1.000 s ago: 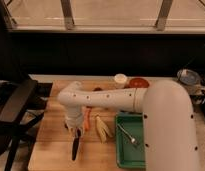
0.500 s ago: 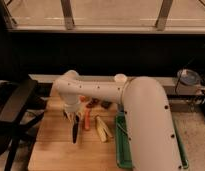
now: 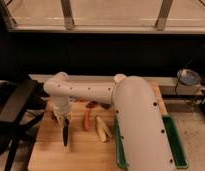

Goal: Wipe table surface with brush

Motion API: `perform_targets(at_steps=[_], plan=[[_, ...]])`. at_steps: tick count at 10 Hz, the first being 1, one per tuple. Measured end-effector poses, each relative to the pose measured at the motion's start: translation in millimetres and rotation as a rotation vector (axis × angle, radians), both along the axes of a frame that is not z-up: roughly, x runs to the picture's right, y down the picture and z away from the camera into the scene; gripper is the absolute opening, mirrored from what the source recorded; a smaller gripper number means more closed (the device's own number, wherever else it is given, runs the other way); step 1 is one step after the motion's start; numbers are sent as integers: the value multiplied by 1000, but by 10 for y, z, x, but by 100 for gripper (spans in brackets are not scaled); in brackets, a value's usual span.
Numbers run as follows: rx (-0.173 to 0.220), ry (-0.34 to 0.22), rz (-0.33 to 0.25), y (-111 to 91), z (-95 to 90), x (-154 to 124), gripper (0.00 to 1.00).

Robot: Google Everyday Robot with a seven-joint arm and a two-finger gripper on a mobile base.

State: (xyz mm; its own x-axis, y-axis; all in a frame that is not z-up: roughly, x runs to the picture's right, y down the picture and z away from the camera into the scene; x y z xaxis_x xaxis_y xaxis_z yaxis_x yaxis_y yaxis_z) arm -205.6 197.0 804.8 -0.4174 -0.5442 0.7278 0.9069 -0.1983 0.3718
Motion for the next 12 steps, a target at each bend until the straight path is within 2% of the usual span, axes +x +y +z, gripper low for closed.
perform_targets(at_steps=[1,3,5,6,7,9,12], plan=[[-28,-6,15,197,-153,1,0],[-70,16,39,487,-369,79,0],[-84,65,67,644,-487,274,0],[-81,85,75,661,-503,355,0],[-73,102,81,646,-493,420,0],[-51,129,85,477,-344,529,0],[0,131,91,8,8,551,0]])
